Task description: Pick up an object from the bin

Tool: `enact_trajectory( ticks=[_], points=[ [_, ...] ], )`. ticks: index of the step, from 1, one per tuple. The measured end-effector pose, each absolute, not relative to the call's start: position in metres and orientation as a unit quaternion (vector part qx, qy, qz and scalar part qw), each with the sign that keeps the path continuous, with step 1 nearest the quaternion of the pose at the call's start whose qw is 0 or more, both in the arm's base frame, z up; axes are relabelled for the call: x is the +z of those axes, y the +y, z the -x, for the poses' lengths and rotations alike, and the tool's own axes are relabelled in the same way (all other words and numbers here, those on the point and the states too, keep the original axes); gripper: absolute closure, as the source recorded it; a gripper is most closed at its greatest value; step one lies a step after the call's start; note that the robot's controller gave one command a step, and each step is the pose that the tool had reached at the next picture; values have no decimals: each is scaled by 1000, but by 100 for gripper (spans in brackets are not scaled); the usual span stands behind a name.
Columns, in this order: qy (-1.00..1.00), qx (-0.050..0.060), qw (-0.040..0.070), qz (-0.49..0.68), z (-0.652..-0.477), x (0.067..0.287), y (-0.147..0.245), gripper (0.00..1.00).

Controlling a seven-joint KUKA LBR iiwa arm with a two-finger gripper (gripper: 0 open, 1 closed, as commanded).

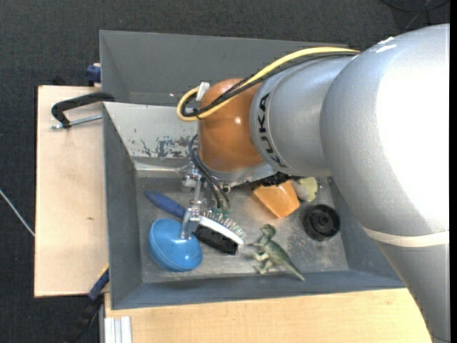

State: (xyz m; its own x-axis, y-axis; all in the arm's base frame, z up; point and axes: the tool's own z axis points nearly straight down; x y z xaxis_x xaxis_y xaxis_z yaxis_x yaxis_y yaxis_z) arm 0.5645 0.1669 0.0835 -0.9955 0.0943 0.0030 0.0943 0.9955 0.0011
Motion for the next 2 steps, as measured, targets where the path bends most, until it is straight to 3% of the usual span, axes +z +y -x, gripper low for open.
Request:
enact_trajectory(
  ticks=[1, 2],
  points=[
    [-999, -1, 0, 47, -565, 84, 167, 100],
    [-997, -2, -7, -72, -573, 251, 173, 100]
  ],
)
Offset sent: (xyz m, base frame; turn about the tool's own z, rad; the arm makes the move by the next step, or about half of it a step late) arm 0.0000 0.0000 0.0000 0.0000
